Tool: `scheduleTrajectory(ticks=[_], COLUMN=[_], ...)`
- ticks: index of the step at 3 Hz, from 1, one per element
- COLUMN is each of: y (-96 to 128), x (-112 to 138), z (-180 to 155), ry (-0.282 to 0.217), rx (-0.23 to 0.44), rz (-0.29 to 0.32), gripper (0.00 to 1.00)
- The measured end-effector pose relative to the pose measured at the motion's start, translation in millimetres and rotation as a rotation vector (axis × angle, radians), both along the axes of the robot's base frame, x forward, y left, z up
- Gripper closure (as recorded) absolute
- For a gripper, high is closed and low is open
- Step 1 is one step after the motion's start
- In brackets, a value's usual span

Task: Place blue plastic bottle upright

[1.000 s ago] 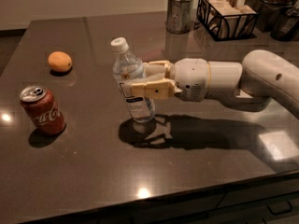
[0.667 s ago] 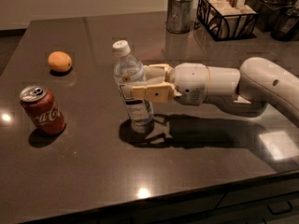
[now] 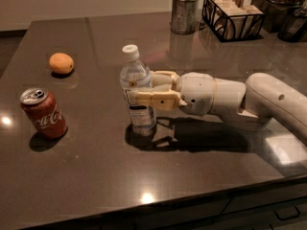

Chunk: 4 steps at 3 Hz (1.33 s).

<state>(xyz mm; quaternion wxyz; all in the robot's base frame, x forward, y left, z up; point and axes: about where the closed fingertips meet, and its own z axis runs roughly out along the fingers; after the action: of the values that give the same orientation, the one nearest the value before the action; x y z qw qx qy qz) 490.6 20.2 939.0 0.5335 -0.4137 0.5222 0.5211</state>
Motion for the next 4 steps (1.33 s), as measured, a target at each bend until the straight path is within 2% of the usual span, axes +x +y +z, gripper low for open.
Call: scheduleTrajectory(ticks=[1, 3, 4], y=[-1.9, -1.1, 1.0], x=[0.1, -0.5, -1.3], z=[-3.0, -4.7, -3.7], ry=[-0.002, -0.015, -0.016], rx=[0.037, 0.053, 0.053], rz=[-0.015, -0.019, -0.015], gripper=[0.59, 0.13, 0.0])
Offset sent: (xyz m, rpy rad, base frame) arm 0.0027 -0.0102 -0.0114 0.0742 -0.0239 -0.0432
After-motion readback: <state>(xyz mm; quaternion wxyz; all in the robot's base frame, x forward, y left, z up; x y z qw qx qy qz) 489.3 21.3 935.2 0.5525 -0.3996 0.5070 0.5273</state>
